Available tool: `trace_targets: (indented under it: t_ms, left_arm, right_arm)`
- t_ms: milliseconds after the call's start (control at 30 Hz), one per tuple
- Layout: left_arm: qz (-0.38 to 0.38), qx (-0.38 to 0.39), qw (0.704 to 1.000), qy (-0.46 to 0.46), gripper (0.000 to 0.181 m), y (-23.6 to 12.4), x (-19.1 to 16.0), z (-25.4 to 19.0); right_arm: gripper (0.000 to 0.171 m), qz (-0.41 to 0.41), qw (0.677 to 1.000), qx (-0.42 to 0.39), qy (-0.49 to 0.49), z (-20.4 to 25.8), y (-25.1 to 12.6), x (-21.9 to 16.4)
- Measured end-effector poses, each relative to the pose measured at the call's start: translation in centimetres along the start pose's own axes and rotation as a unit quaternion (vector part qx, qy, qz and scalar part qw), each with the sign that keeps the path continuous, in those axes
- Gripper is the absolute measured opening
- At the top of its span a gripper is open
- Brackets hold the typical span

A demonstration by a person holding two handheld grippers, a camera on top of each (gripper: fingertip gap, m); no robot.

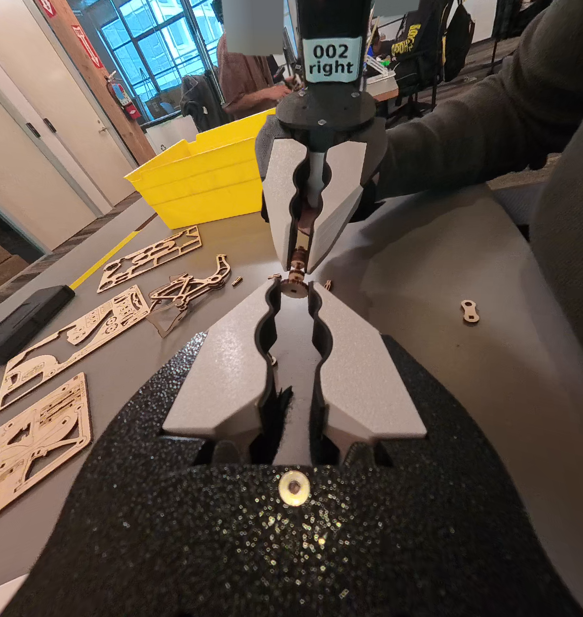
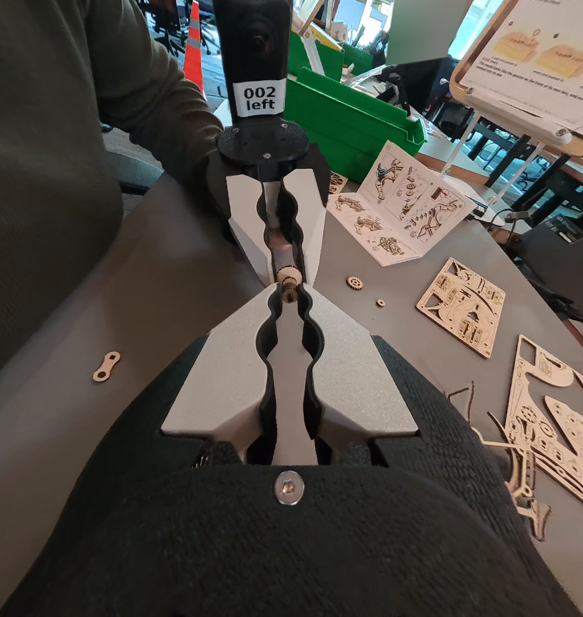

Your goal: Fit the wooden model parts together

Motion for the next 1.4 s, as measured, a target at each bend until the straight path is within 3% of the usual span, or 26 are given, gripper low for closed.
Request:
trace_targets:
  t_ms: [267, 400, 500, 1133, 1333, 1400]
  left_arm:
    - [0.034, 0.002, 0.999, 0.002, 0.014, 0.1, -0.7, 0.1]
    - [0.083, -0.032, 0.995, 0.05, 0.015, 1.1, -1.5, -1.7]
    - [0.092, -0.026, 0.995, 0.028, 0.014, 1.2, -1.5, -1.2]
    - [0.01, -0.046, 0.999, -0.002, 0.015, -0.4, -0.2, -0.6]
    - [0.007, -0.031, 0.999, 0.003, 0.032, -0.3, -0.2, -0.5]
    - [-0.006, -0.043, 0.999, 0.01, 0.022, -0.4, 0.0, -0.9]
  right_arm:
    - [0.006, -0.019, 0.999, -0.011, 0.026, 0.3, 0.2, -0.5]
    - [0.006, -0.023, 0.999, 0.022, 0.003, 1.7, 1.7, 0.1]
    - [0.006, -0.018, 1.0, 0.022, 0.007, 1.4, 1.4, -0.2]
    - [0.006, -0.044, 0.996, 0.045, 0.065, 0.4, -0.2, -1.0]
    - [0.006, -0.06, 0.994, 0.047, 0.075, 0.3, -0.3, -0.8]
    - [0.006, -0.058, 0.994, 0.048, 0.073, 0.4, -0.2, -0.8]
Point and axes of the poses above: each gripper's, where its closed fingertips meet, y out along the fingers, x out of its top, z = x × y across the jaws, the point moved 6 cm from there along -y, back along the fingers, and after that the axes turned 12 degrees about -y, right-handed, at the moved point
